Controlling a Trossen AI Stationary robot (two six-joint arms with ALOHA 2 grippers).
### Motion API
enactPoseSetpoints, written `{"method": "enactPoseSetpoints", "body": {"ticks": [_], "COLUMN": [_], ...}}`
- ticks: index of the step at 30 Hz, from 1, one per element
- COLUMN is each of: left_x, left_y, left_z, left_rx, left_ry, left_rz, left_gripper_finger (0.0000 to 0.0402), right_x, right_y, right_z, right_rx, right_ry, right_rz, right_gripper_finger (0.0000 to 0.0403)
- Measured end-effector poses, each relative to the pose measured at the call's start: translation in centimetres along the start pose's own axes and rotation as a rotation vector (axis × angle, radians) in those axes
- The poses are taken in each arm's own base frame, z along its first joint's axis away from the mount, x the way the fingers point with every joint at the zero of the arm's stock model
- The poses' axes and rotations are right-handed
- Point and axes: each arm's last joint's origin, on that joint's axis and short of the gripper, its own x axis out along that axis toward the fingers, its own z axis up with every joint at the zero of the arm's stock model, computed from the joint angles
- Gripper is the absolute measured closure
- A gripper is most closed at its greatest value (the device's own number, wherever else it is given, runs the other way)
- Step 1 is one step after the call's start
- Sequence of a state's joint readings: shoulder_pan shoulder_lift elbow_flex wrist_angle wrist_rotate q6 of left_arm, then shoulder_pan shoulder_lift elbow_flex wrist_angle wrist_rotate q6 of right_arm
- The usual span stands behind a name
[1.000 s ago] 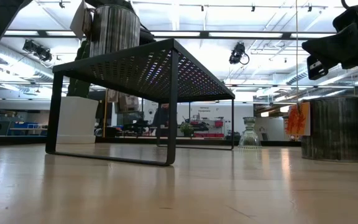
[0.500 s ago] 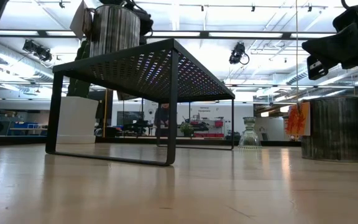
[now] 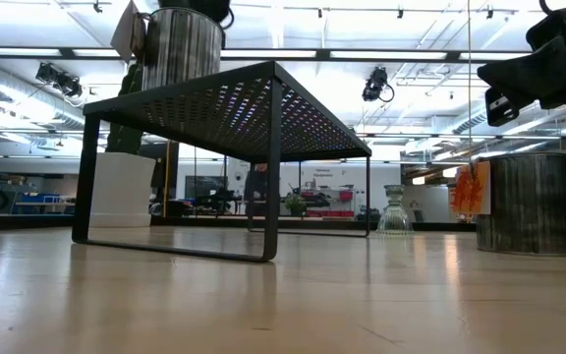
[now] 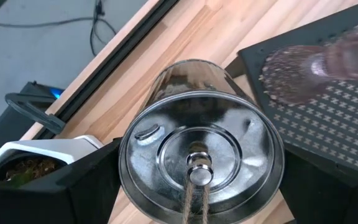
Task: Pick & Place candle stick holders
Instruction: Put the top silver scented candle on the shelf
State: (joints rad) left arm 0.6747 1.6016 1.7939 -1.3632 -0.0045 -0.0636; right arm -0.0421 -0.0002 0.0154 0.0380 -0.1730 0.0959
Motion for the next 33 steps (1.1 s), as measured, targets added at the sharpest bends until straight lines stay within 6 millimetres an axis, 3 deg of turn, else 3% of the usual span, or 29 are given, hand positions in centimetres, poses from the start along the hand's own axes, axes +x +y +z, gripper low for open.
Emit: {"method": "enactPoseSetpoints", "body": {"ticks": [10,18,33], "left_x": [-3.2,-3.7,-5.1], "left_y": [-0.4,-0.6,-2.2], "left_z": [-1.7,-2.1,-3.5], "left_rx": [0.012,0.029,0.321], "left_ry": [-0.072,-0.077,-0.082], "left_rz": [-0.014,-0.015,-0.055], "left_gripper_finger": [0.0028,0.0028,0.0028], "right_x": [0.0,0.0,0.0], "right_y": [0.0,0.0,0.0], "right_z": [0.0,0.0,0.0], "right_rx": [0.0,0.0,0.0], "right_ry": [0.0,0.0,0.0], "right_rz": [0.0,0.0,0.0], "right_gripper_finger": [0.0391,0.0391,0.0391]}}
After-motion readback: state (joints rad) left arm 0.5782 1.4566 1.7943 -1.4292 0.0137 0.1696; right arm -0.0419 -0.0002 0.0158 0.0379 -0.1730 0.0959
